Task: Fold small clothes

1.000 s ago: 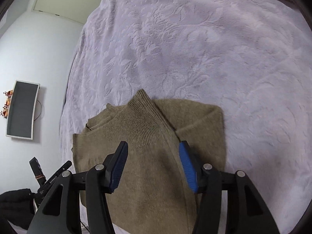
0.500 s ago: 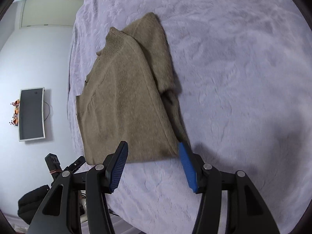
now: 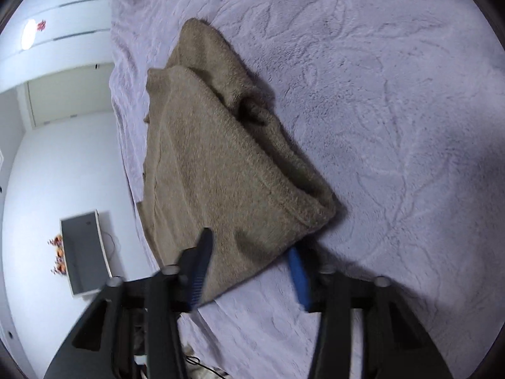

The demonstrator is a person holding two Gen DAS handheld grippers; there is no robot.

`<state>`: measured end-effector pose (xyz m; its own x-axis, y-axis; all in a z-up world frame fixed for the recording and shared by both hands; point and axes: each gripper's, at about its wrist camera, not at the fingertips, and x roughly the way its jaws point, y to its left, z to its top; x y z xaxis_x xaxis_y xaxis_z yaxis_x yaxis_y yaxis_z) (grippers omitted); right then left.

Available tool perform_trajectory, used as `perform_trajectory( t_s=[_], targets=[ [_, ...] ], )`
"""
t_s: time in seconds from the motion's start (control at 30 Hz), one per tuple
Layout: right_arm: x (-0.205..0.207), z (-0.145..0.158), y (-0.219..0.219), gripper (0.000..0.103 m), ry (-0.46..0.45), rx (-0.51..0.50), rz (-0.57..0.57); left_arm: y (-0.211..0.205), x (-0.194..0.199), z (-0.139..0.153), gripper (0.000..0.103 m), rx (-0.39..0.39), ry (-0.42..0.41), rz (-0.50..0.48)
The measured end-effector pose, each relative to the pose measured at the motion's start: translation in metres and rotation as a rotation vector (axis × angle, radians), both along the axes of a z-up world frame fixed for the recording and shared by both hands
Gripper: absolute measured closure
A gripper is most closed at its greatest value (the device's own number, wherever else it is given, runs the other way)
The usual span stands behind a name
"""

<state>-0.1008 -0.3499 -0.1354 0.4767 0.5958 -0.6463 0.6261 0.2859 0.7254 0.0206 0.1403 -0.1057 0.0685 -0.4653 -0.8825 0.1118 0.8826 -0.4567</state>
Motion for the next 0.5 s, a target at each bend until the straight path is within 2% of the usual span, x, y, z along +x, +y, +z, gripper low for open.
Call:
perform_trajectory(
  t_s=[0.1, 0.17, 0.23, 0.27, 0.3, 0.4, 0.43, 0.5],
  targets=[
    [0.007, 0.03, 0.001, 0.095, -0.046, -0.101, 0.077, 0.004, -0.007, 0.01, 0.089, 0.02, -0.042, -0.044],
    [0.011, 0.037, 0.002, 0.095, -0.04, -0.161, 0.125, 0.003, -0.013, 0.002, 0.089, 0.06, -0.041, -0.076],
    [0.013, 0.026, 0.002, 0.095, 0.015, -0.201, 0.156, 0.007, -0.016, -0.01, 0.09, 0.091, -0.033, -0.085],
    [0.013, 0.018, 0.002, 0.095, 0.046, -0.213, 0.169, 0.009, -0.017, -0.015, 0.094, 0.095, -0.037, -0.081],
    [0.013, 0.011, 0.003, 0.095, 0.066, -0.215, 0.178, 0.012, -0.018, -0.017, 0.094, 0.085, -0.039, -0.07],
    [0.016, 0.001, 0.006, 0.095, 0.087, -0.244, 0.212, 0.021, -0.021, -0.013, 0.094, 0.077, -0.061, -0.044],
    [0.017, 0.002, 0.007, 0.095, 0.089, -0.255, 0.224, 0.023, -0.022, -0.011, 0.093, 0.088, -0.073, -0.038],
    [0.018, 0.005, 0.007, 0.095, 0.098, -0.266, 0.239, 0.028, -0.026, -0.007, 0.074, 0.132, -0.085, -0.021]
  ],
)
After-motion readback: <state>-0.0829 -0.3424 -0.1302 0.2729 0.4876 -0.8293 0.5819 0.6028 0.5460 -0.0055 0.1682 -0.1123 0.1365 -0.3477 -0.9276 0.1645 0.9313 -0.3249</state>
